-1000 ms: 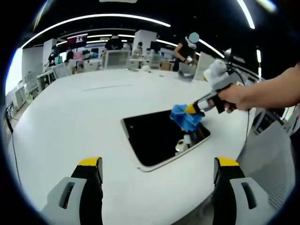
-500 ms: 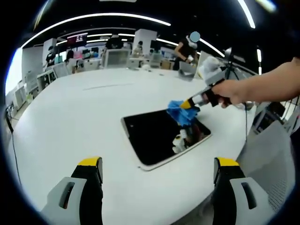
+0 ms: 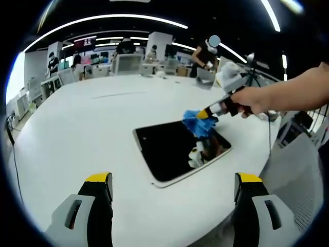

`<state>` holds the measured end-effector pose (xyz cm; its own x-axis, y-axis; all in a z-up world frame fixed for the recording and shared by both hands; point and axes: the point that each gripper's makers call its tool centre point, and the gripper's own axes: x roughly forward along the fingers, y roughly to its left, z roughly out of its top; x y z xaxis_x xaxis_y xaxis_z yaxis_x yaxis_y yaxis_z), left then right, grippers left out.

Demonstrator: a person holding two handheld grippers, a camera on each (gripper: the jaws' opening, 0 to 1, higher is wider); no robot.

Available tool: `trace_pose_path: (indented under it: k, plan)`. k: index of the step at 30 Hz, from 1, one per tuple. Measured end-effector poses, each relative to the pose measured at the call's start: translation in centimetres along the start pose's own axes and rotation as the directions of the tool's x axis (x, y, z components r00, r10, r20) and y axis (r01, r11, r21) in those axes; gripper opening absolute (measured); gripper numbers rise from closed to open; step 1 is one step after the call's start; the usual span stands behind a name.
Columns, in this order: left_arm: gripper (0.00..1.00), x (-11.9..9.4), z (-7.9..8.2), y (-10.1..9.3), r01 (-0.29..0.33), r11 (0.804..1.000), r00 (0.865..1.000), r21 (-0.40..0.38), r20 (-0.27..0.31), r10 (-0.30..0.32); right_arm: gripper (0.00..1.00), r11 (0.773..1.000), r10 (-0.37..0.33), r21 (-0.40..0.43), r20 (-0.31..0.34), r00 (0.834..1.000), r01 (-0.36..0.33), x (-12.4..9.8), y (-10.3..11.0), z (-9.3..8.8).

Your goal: Wipe the mirror surface with the cleaning cloth until all visible marks leave the cleaned area.

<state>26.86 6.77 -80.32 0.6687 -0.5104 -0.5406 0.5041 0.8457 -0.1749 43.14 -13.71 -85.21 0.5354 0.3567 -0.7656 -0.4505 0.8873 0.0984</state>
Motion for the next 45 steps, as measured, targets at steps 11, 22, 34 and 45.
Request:
trace_pose_path:
  k: [11,22,34,45]
  plan:
    - [0.99,0.0,0.3,0.2,-0.011,1.000,1.000,0.003,0.016,0.011,0.00,0.999,-0.005,0.033,0.010,1.000,0.005,-0.3,0.0,0.3]
    - [0.99,0.0,0.3,0.0,-0.003,1.000,1.000,0.005,0.012,0.003,0.00,0.998,0.000,0.058,0.037,0.999,-0.002,-2.5,-0.8,2.1]
    - [0.99,0.2,0.1,0.1,0.002,1.000,1.000,0.009,0.007,-0.002,0.00,0.996,-0.036,0.082,0.033,0.999,0.033,-5.3,-3.7,1.4]
    - [0.99,0.2,0.1,0.0,0.003,1.000,1.000,0.018,0.000,-0.003,0.00,0.986,-0.096,0.136,-0.015,0.995,0.097,-7.0,-7.2,-1.8]
